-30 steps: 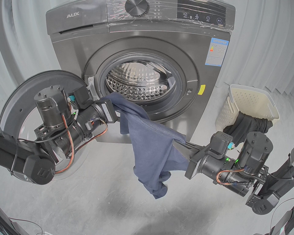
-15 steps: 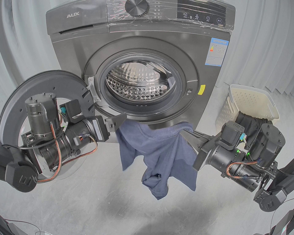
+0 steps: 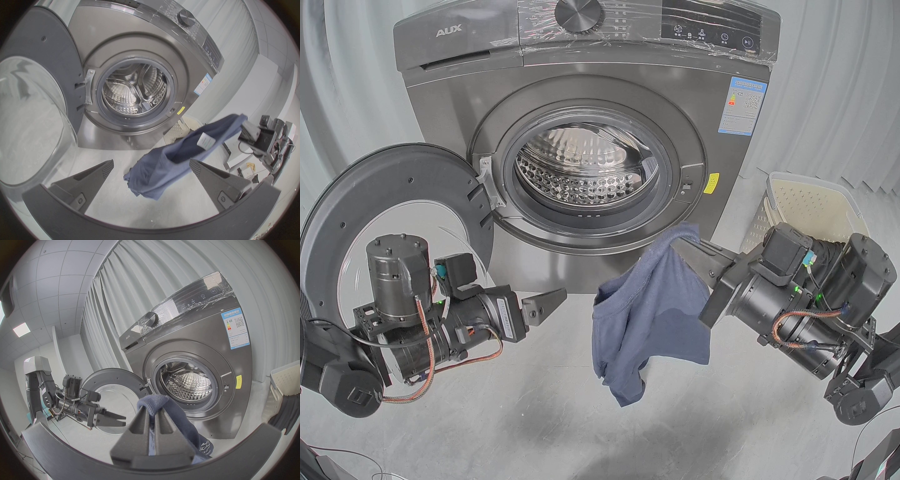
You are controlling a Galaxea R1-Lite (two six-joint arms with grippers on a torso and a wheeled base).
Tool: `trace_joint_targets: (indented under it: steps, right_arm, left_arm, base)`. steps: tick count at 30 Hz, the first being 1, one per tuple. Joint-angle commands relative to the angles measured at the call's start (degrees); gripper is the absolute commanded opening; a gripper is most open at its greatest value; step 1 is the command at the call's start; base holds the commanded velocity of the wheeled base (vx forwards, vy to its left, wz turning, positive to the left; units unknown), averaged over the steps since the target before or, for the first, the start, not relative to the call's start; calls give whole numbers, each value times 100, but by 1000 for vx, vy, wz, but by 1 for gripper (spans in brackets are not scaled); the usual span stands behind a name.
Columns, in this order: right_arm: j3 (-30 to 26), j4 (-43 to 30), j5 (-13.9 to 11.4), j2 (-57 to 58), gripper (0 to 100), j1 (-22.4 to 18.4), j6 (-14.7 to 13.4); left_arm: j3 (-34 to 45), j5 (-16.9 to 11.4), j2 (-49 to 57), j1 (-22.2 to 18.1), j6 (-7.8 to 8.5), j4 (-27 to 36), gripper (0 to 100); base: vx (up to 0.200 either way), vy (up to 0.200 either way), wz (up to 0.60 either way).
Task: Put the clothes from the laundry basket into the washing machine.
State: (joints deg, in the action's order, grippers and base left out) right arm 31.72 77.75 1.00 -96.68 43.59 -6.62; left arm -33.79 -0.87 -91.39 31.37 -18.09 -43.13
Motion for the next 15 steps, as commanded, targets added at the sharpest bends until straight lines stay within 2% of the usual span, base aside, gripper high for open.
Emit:
trace_joint_targets:
  steps: [1, 8, 11, 15]
  right_arm:
    - [80, 12, -3, 9, 0, 0, -6]
    - [300, 12, 6, 0, 0, 35, -6]
    - [300, 30, 6, 0, 0, 62, -6]
    - [300, 12, 6, -8, 0, 62, -15]
  left_arm:
    - [189, -80, -36, 1, 16, -2, 100]
    - [505, -467, -124, 1, 42, -38, 100]
    - [532, -573, -239, -17, 42, -240, 100]
    - [681, -704, -564, 10, 42, -908, 100]
  base:
    - [0, 0, 0]
    - [0, 0, 0]
    - [0, 0, 0]
    - [0, 0, 0]
